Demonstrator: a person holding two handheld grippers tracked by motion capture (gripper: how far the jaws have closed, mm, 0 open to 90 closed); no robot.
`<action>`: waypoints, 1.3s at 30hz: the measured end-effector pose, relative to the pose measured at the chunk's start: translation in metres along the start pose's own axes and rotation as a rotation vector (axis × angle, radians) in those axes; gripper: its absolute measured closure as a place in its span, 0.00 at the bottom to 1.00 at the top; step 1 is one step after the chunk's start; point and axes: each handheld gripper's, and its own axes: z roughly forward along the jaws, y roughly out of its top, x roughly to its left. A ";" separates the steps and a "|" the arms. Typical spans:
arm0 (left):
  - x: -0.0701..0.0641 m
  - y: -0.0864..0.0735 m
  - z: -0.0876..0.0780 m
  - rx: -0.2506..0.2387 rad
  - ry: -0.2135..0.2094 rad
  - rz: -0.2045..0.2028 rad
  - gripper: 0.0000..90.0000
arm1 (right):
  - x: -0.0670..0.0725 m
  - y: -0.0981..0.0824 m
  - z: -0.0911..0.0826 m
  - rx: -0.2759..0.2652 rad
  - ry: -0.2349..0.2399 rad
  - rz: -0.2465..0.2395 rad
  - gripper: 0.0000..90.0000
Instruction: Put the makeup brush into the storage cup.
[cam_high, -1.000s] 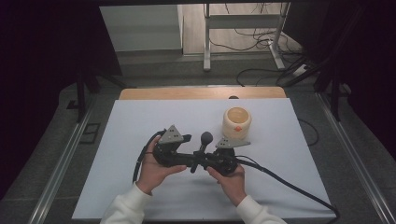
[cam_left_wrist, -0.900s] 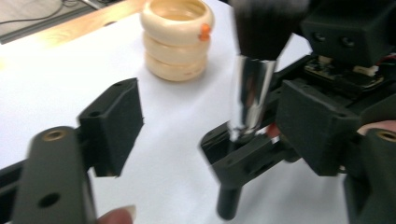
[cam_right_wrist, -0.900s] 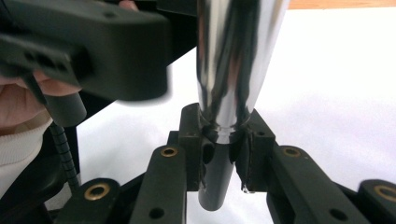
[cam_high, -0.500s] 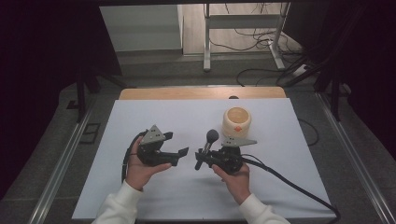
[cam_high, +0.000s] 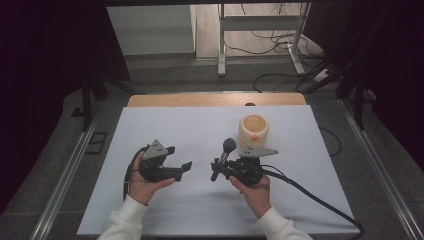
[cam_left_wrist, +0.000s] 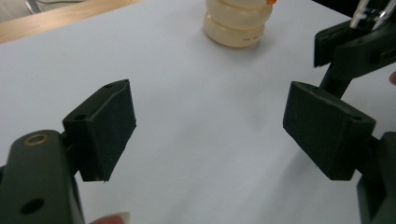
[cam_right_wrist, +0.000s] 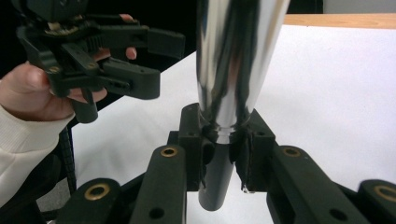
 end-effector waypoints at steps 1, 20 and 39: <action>0.001 -0.001 0.000 0.002 0.003 0.001 0.20 | 0.000 0.001 -0.001 -0.002 -0.002 -0.003 0.82; 0.030 -0.054 -0.026 -0.003 0.091 -0.109 0.20 | 0.001 0.008 -0.010 -0.015 -0.005 -0.035 0.82; 0.032 -0.056 -0.020 0.031 0.072 -0.085 0.19 | -0.015 0.034 -0.022 -0.080 -0.041 -0.002 0.82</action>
